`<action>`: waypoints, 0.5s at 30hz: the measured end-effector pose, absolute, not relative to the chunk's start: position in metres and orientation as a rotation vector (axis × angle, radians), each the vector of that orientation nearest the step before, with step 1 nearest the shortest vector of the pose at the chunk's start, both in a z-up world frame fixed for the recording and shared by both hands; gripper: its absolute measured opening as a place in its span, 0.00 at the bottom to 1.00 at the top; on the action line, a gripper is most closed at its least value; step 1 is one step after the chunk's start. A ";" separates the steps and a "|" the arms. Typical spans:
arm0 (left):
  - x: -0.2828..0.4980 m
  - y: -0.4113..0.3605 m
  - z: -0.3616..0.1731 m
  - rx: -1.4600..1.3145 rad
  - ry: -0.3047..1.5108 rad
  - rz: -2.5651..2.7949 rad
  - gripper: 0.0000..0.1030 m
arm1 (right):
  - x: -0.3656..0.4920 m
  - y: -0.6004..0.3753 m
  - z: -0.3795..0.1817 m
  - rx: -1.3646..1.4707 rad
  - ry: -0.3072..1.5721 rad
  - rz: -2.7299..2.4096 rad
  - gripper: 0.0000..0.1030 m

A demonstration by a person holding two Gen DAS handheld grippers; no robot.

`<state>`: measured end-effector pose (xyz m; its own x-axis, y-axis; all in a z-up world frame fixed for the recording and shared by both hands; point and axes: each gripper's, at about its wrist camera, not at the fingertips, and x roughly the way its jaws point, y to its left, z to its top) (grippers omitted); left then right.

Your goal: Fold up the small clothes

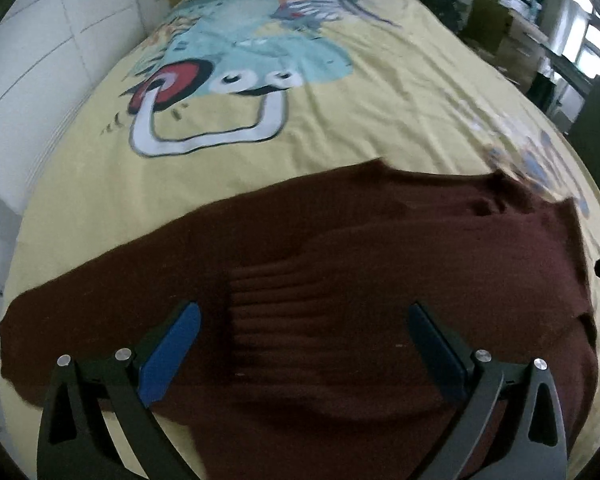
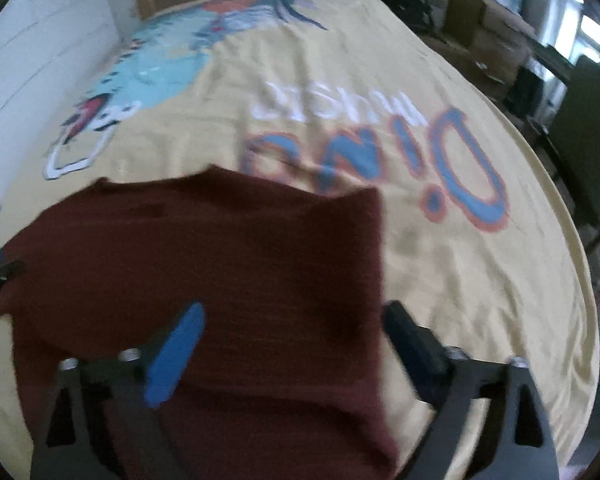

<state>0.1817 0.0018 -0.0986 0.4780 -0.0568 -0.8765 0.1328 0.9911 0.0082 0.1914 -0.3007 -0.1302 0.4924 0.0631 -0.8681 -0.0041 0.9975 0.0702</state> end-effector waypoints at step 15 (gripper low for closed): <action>0.166 -0.045 -0.171 0.163 1.125 -0.144 0.99 | 0.172 -0.223 -0.201 -0.059 1.108 0.046 1.00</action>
<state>0.1664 -0.0454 -0.1709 0.4238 -0.0326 -0.9052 0.1969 0.9788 0.0569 0.1723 -0.2230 -0.2009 0.4460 0.0080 -0.8950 -0.0668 0.9975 -0.0243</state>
